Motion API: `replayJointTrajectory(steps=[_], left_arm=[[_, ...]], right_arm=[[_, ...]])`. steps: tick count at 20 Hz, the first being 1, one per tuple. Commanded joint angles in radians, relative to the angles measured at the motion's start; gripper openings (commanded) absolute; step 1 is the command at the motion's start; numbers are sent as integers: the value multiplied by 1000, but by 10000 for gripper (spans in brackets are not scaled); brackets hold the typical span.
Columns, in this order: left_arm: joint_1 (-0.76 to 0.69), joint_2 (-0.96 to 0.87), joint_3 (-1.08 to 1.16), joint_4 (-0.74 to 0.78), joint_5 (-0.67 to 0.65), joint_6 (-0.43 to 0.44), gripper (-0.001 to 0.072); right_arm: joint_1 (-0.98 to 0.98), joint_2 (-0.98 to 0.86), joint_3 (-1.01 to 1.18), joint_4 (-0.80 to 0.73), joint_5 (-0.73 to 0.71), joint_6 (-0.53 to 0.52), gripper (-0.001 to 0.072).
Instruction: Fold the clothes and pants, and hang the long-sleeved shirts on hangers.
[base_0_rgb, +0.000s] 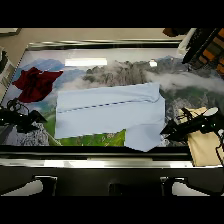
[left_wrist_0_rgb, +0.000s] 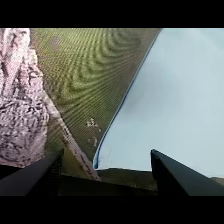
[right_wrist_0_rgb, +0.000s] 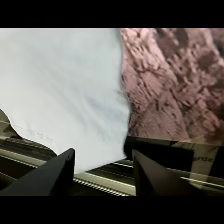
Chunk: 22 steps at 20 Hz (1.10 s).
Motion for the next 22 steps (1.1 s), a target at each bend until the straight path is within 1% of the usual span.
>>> replayJointTrajectory(steps=[1, 3, 8, 9, 11, 12, 15, 17, 19, 22], left_arm=[[1, 5, -8, 0, 0, 0, 599], [1, 5, -8, 0, -12, 0, 599], [1, 3, -9, 1, -41, 1, 598], [1, 4, -13, 0, -45, 1, 599], [6, 12, -42, 0, -48, 36, 598], [13, 25, -74, 0, -33, 38, 598], [22, 69, -196, -25, 16, 62, 598], [22, 72, -253, -69, 45, 65, 598], [17, 72, -288, -130, 81, 90, 598], [-18, 59, -293, -143, 126, 90, 597]], right_arm=[[-2, 7, -85, 53, -48, -14, 364], [-2, 7, -113, 73, -74, -20, 345], [-2, 7, -187, 73, -124, -20, 341], [-2, 7, -197, 79, -133, -25, 280], [-2, 7, -197, 133, -155, -69, 113], [-2, 7, -197, 168, -170, -80, 34], [-2, 8, -197, 279, -196, -112, 34], [-2, 8, -197, 294, -198, -116, 34], [-2, 8, -197, 294, -192, -118, 34], [-2, 12, -197, 294, -192, -119, 33]])
